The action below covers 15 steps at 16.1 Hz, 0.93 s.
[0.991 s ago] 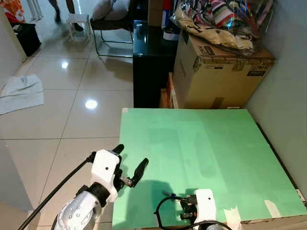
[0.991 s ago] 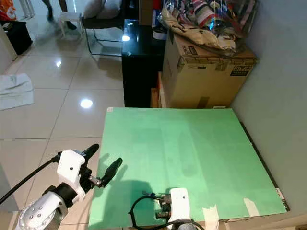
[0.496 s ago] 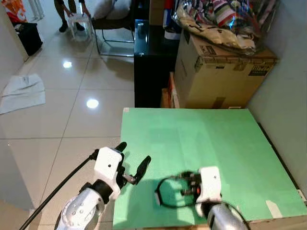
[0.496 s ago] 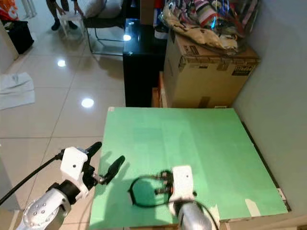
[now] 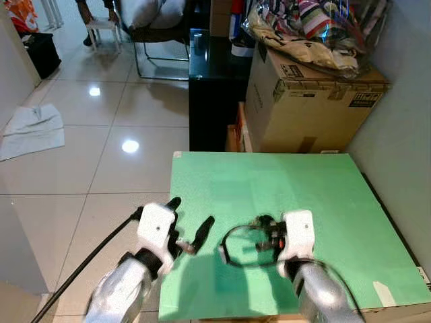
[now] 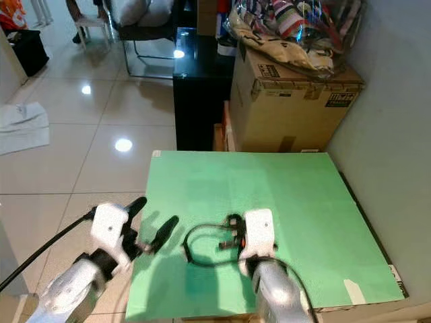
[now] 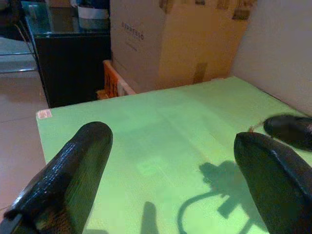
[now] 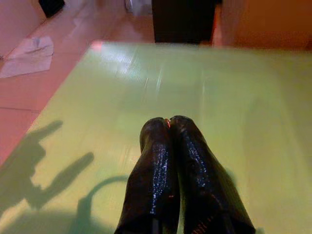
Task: Hang keys on a hook
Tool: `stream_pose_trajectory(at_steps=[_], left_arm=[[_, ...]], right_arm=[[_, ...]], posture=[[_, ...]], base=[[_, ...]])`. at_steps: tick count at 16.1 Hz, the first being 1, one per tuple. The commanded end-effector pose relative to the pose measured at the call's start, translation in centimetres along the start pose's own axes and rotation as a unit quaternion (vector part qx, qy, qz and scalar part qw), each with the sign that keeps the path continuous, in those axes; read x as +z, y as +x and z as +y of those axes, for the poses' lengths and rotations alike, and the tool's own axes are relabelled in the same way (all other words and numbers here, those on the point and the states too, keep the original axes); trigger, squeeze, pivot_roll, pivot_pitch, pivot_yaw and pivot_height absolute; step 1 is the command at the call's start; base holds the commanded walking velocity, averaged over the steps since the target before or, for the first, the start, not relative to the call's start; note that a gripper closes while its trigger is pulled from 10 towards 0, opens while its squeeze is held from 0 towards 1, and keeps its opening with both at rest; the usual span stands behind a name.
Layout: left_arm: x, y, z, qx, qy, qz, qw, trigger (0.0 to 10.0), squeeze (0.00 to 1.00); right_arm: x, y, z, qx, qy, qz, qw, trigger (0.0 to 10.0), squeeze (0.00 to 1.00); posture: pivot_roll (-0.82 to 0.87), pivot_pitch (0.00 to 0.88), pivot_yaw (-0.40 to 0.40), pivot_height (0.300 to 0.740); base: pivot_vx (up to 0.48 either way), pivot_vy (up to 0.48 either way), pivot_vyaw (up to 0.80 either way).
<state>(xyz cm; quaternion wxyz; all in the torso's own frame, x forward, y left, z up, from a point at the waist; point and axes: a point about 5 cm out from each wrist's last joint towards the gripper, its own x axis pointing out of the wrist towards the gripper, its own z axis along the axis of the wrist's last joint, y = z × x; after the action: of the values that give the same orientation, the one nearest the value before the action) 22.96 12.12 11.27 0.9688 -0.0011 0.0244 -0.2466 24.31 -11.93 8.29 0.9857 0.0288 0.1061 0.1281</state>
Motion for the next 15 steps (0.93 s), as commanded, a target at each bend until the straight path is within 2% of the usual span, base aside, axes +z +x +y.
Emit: stream_pose_trajectory(at_steps=[1, 3, 6, 7, 9, 11, 13, 15], left_arm=[[-0.1, 0.1, 0.1, 0.007, -0.011, -0.001, 1.000, 10.0, 0.00], [-0.3, 1.6, 0.9, 0.038, -0.053, -0.004, 0.998, 10.0, 0.00], [-0.3, 3.5, 1.8, 0.059, -0.070, -0.007, 0.996, 10.0, 0.00], [-0.2, 4.3, 2.2, 0.068, -0.087, -0.011, 0.994, 10.0, 0.00], [-0.2, 5.2, 2.7, 0.080, -0.104, -0.013, 0.991, 10.0, 0.00], [-0.1, 5.7, 2.9, 0.082, -0.106, -0.012, 0.991, 10.0, 0.00], [0.4, 7.1, 3.5, 0.080, -0.100, -0.020, 0.991, 10.0, 0.00], [0.5, 7.4, 3.9, 0.080, -0.092, -0.023, 0.992, 10.0, 0.00]], right_arm=[[1.0, -0.1, -0.7, -0.016, -0.013, -0.027, 0.999, 0.0, 0.00], [3.1, 0.7, -1.8, -0.047, -0.043, -0.078, 0.995, 0.0, 0.00], [5.0, 1.5, -2.5, -0.068, -0.081, -0.126, 0.986, 0.0, 0.00], [6.0, 1.6, -2.6, -0.080, -0.117, -0.154, 0.978, 0.0, 0.00], [7.3, 2.0, -2.6, -0.087, -0.151, -0.186, 0.967, 0.0, 0.00], [7.9, 2.3, -2.4, -0.084, -0.164, -0.200, 0.962, 0.0, 0.00], [9.3, 3.0, -1.9, -0.069, -0.198, -0.238, 0.948, 0.0, 0.00], [9.9, 3.3, -1.9, -0.073, -0.206, -0.252, 0.943, 0.0, 0.00]], posture=[[-0.07, 0.082, -0.047, 0.732], [-0.08, 0.034, -0.043, 0.732], [-0.10, 0.000, -0.020, 0.732], [-0.10, 0.000, -0.015, 0.732], [-0.12, 0.000, -0.001, 0.732], [-0.12, 0.000, 0.003, 0.732], [-0.13, 0.000, 0.021, 0.732], [-0.13, 0.000, 0.032, 0.732]], base=[[0.000, 0.000, 0.00], [0.000, 0.000, 0.00], [0.000, 0.000, 0.00], [0.000, 0.000, 0.00], [0.000, 0.000, 0.00], [0.000, 0.000, 0.00], [0.000, 0.000, 0.00], [0.000, 0.000, 0.00]])
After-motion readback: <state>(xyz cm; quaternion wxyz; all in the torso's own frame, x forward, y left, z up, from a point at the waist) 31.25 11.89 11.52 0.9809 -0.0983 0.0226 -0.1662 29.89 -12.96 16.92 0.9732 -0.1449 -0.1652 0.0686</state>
